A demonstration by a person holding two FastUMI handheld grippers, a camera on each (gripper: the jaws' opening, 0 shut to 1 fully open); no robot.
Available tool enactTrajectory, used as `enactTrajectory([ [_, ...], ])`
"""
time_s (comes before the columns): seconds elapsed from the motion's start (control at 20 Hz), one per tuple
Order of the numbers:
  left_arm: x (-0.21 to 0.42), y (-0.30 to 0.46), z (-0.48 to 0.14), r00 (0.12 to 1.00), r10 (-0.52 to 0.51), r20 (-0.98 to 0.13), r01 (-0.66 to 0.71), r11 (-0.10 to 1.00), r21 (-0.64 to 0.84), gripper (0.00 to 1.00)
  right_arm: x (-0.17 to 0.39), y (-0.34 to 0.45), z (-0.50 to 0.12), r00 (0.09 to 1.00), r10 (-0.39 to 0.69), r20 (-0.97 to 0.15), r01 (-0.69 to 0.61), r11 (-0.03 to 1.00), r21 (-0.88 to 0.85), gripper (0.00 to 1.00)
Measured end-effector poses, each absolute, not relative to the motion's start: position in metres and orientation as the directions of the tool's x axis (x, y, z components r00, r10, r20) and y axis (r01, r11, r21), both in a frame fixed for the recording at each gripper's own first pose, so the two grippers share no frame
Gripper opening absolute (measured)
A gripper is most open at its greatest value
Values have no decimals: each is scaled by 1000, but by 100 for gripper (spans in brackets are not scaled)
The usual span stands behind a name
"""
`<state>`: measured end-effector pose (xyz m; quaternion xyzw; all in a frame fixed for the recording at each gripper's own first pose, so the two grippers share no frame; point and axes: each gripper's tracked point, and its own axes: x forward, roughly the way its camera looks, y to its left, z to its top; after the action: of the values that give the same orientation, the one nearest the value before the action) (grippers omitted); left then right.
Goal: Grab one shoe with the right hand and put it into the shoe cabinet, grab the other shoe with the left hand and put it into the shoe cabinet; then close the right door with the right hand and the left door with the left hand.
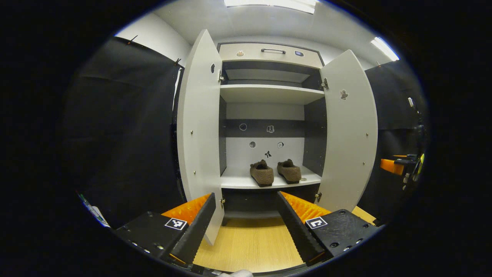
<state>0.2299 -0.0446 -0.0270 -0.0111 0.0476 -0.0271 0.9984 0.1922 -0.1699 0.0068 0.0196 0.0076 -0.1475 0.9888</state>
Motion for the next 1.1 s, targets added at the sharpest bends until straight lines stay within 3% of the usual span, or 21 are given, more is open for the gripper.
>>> enactTrajectory([
  [0.4, 221, -48, -32, 994, -15, -108, 14, 1000, -14, 96, 240, -185, 33, 964, -266, 1, 266, 964, 24, 99],
  [1.1, 217, -44, -37, 991, 2, -131, -4, 1000, -21, 96, 246, -113, 34, 992, -128, 2, 128, 992, 11, 94],
])
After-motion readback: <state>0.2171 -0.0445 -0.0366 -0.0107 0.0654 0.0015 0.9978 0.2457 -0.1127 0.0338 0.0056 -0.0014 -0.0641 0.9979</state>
